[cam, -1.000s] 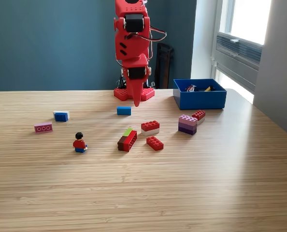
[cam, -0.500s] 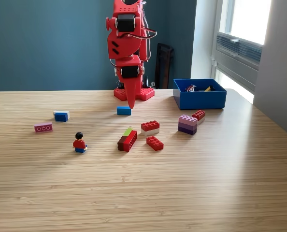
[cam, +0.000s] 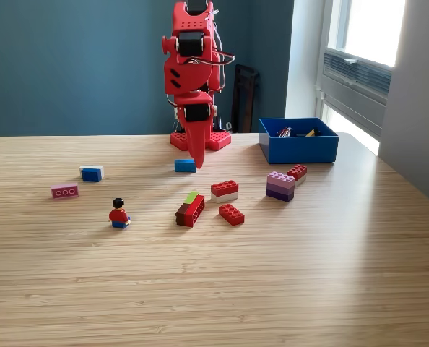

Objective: Grasp a lego block and put it in the bin.

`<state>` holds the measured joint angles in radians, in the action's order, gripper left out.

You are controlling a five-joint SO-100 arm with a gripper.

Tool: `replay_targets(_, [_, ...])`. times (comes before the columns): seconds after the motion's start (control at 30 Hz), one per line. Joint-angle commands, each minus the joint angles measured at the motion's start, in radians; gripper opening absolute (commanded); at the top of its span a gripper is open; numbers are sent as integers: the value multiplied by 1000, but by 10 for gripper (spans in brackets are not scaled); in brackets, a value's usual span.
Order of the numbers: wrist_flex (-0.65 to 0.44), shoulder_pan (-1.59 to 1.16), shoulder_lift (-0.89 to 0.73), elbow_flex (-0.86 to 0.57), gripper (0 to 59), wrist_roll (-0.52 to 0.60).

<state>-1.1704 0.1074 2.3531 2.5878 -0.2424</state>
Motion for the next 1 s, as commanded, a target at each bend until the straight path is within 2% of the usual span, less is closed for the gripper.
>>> replay_targets(0.03, [23,25,71,15,216,-28])
replay_targets(0.5, [219,143,77,80,128,-86])
replay_targets(0.67, [253,150,75,94,89,-83])
replay_targets(0.87, [273,146,75,120,82,-83])
replay_targets(1.0, [275,144,75,129,37,-74])
